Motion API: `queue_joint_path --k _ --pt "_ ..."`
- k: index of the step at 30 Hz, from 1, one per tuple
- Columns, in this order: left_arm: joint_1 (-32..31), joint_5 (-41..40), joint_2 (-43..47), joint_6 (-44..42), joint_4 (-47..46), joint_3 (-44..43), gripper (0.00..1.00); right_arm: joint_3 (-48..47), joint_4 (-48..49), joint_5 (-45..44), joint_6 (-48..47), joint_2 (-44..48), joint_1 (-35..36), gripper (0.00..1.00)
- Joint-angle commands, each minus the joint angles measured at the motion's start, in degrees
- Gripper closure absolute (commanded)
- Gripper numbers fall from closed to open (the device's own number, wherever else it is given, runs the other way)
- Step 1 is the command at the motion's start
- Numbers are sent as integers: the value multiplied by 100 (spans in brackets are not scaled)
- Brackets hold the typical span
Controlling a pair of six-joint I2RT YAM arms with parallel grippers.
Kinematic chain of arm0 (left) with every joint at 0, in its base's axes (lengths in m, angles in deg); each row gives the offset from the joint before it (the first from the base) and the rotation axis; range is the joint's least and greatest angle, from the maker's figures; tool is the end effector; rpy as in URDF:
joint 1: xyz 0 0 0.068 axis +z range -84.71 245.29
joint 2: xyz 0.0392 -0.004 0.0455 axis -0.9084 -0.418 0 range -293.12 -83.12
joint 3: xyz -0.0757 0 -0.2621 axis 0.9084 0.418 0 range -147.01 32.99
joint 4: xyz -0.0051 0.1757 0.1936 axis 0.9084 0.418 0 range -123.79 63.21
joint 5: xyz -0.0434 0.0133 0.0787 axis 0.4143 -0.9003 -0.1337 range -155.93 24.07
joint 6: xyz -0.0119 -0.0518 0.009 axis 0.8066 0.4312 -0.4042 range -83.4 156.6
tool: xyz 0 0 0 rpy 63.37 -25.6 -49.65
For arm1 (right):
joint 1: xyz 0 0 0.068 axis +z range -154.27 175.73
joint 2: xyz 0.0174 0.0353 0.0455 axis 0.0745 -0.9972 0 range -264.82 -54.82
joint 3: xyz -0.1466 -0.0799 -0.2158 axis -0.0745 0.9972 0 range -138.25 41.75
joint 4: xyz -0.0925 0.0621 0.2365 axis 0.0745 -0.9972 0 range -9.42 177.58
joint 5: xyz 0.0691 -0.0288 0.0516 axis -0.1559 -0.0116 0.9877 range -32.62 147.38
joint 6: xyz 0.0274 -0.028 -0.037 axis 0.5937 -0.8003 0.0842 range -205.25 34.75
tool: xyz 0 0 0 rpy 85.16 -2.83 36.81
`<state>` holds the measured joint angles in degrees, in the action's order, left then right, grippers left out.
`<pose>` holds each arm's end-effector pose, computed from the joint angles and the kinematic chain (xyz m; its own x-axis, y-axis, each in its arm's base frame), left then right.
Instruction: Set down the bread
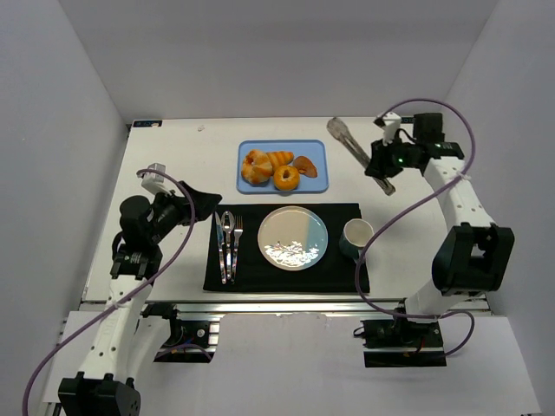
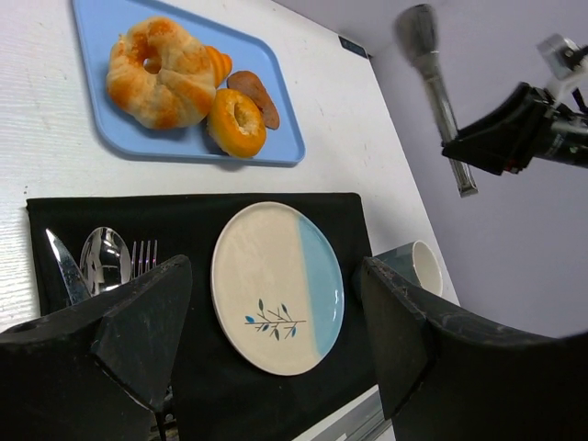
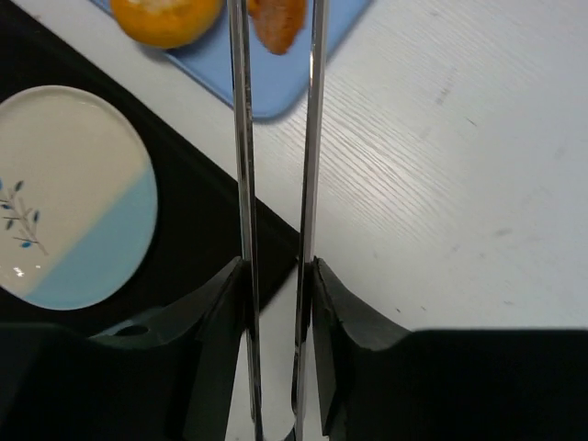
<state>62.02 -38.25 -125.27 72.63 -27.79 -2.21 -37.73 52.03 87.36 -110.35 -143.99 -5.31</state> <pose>0.1764 -0.0265 0.2970 -0.4765 -0.4946 -0.7268 0.2746 0.7016 -0.6575 0.3419 0.0117 0.3210 -0.5003 -0.3586 -0.7881 -0.6056 0.7954 0.0226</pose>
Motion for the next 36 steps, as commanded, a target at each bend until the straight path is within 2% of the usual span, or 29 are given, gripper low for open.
queue_joint_path --k 1,6,12,23,36 --pt "10 -228 295 -8 305 -101 16 -646 -277 236 251 -346 419 61" --pt "10 -369 646 0 595 -92 16 -1051 -330 219 164 -628 981 60" --pt "10 -448 831 62 789 -31 16 -1061 -251 167 154 -857 1501 61" --pt "10 -501 858 97 903 -40 16 -947 13 -457 357 -1296 1668 60" --pt "2 -483 831 132 850 31 16 -981 286 -616 928 -1533 1642 57"
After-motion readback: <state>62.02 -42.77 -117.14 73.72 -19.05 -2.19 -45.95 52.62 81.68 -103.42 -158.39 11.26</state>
